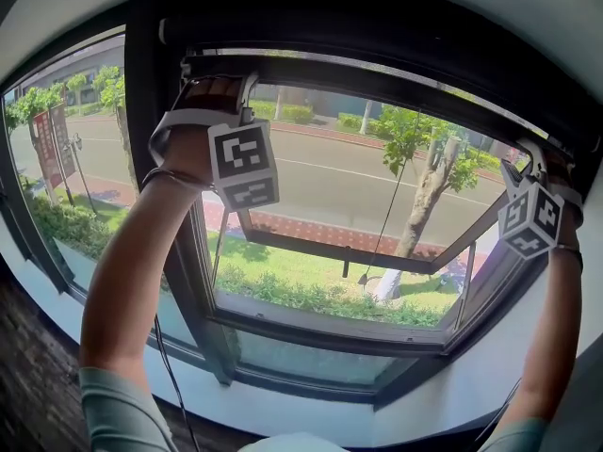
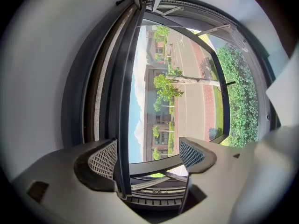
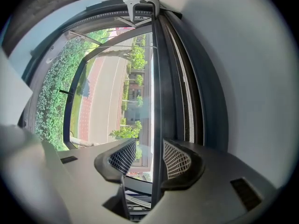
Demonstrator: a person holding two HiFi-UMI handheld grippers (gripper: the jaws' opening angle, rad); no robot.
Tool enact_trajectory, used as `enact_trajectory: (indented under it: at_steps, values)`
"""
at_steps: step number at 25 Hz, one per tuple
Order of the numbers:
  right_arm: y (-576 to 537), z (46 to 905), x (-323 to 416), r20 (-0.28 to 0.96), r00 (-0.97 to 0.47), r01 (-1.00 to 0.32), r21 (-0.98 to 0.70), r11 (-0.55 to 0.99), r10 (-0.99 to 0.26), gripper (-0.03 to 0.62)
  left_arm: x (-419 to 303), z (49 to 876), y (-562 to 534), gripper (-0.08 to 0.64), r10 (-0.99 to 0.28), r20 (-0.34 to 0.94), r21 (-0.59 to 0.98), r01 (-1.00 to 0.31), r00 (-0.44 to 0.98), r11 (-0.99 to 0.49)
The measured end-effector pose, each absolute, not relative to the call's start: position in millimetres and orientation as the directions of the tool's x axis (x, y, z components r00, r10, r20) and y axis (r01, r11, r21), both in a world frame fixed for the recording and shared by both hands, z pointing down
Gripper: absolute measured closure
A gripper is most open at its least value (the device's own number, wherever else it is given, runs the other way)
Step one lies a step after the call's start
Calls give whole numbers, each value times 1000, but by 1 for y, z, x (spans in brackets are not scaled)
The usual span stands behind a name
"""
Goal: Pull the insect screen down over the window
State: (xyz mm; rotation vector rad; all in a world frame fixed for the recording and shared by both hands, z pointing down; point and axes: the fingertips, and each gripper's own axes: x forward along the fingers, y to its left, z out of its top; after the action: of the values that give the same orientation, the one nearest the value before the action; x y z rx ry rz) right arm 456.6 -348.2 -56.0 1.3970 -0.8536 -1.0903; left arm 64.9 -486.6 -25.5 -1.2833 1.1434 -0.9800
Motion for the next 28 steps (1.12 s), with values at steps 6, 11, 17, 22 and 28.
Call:
enact_trajectory:
  at_steps: [6, 11, 17, 22, 28]
  values:
    - [-343, -36, 450, -105, 310, 78, 993, -85, -945, 428, 55, 0, -486, 158, -983, -45, -999, -18, 180, 42]
    - [-334, 16, 455, 0, 322, 58, 998, 20, -947, 430, 58, 55, -475, 158, -980, 97, -995, 33, 175, -92]
    - [-328, 62, 452, 75, 317, 49, 994, 96, -945, 430, 55, 103, -465, 158, -970, 177, -984, 56, 168, -170]
    - [-324, 95, 452, 139, 324, 49, 985, 164, -936, 430, 53, 138, -461, 158, -959, 233, -972, 77, 159, -223]
    - [-324, 114, 453, 180, 334, 47, 977, 207, -925, 430, 52, 157, -461, 158, -951, 266, -963, 88, 155, -255]
